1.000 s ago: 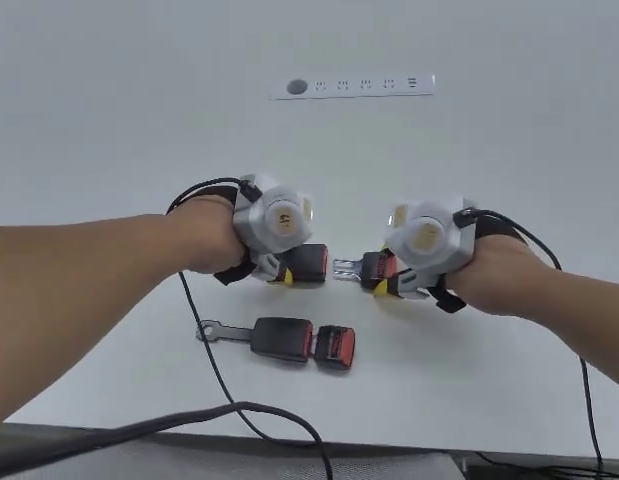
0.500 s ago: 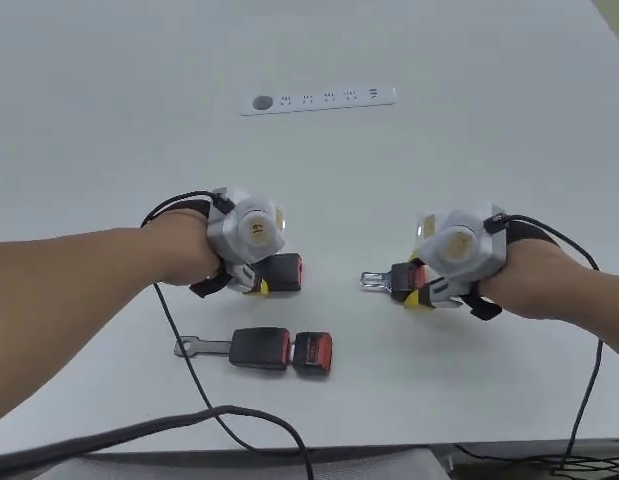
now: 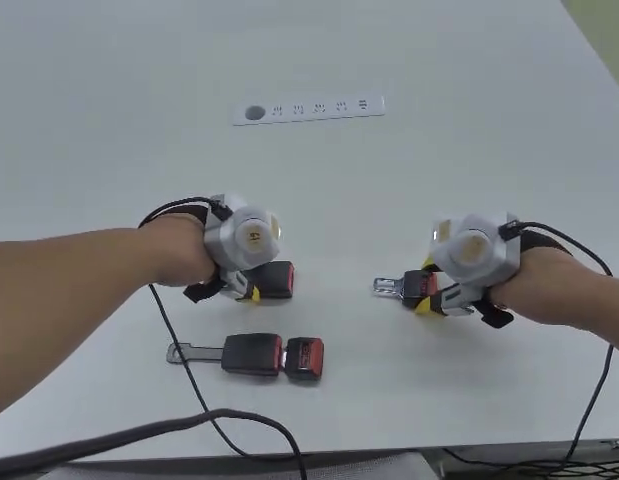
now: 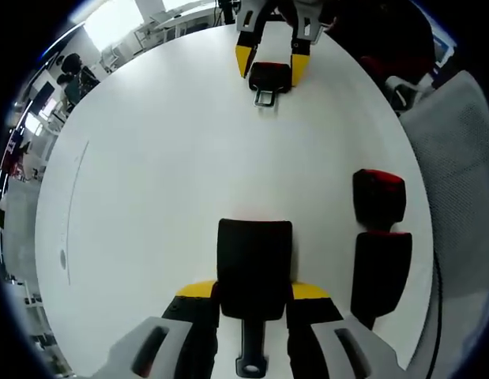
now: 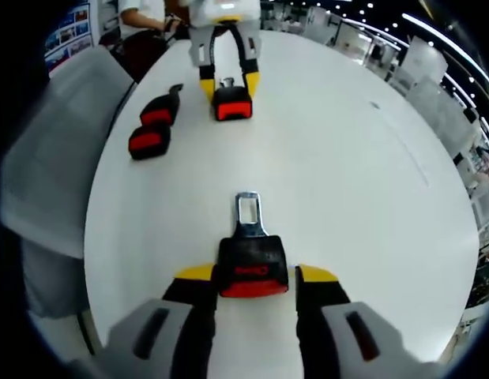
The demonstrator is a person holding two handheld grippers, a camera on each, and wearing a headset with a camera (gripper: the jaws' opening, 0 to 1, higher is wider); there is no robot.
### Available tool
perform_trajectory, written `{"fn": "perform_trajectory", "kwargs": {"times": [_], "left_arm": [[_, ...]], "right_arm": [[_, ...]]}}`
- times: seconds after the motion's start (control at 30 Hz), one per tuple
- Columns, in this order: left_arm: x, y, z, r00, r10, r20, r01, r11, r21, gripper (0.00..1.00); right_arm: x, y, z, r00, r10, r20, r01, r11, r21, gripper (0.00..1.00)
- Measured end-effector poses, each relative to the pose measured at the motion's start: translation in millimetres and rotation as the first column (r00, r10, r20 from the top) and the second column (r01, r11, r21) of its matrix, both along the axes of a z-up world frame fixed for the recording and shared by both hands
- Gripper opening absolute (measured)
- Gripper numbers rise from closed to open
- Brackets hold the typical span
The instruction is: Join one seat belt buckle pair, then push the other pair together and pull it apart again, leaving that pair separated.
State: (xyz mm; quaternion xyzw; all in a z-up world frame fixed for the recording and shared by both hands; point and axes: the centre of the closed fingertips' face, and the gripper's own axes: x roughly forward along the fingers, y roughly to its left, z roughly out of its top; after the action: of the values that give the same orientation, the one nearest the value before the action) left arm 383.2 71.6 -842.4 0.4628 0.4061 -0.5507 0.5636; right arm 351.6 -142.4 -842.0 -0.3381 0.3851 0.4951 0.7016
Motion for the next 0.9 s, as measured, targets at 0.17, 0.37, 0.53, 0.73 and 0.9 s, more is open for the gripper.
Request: {"fn": "perform_trajectory", "kwargs": {"times": [0.17, 0.37, 0.53, 0.73, 0.9], "left_arm": [[-0.9, 9.4, 3.9, 0.999, 0.025, 0.035, -0.026, 1.0, 0.008, 0.4], [-7.8, 10.6, 30.5, 0.991, 0.116, 0.063, -0.11, 0.989, -0.095, 0.47], [-18.1, 20.1, 52.9, 0.975, 0.204, 0.085, -0.185, 0.965, -0.188, 0.53], [-45.6, 38.0, 69.7, 0.96, 0.27, 0.073, -0.244, 0.935, -0.257, 0.6], [-66.2, 50.4, 84.3, 0.929, 0.369, 0.04, -0.335, 0.879, -0.339, 0.72]], "right_arm": [[5.7, 0.1, 7.1, 0.998, -0.046, 0.043, 0.045, 0.998, 0.034, 0.49], [2.0, 2.2, 30.1, 0.989, -0.14, 0.054, 0.133, 0.985, 0.113, 0.52], [-10.6, 15.4, 49.6, 0.983, -0.171, 0.063, 0.157, 0.971, 0.182, 0.57], [-31.5, 26.2, 69.3, 0.976, -0.201, 0.088, 0.176, 0.957, 0.228, 0.67], [-56.5, 27.0, 74.3, 0.978, -0.19, 0.086, 0.165, 0.957, 0.237, 0.69]]}}
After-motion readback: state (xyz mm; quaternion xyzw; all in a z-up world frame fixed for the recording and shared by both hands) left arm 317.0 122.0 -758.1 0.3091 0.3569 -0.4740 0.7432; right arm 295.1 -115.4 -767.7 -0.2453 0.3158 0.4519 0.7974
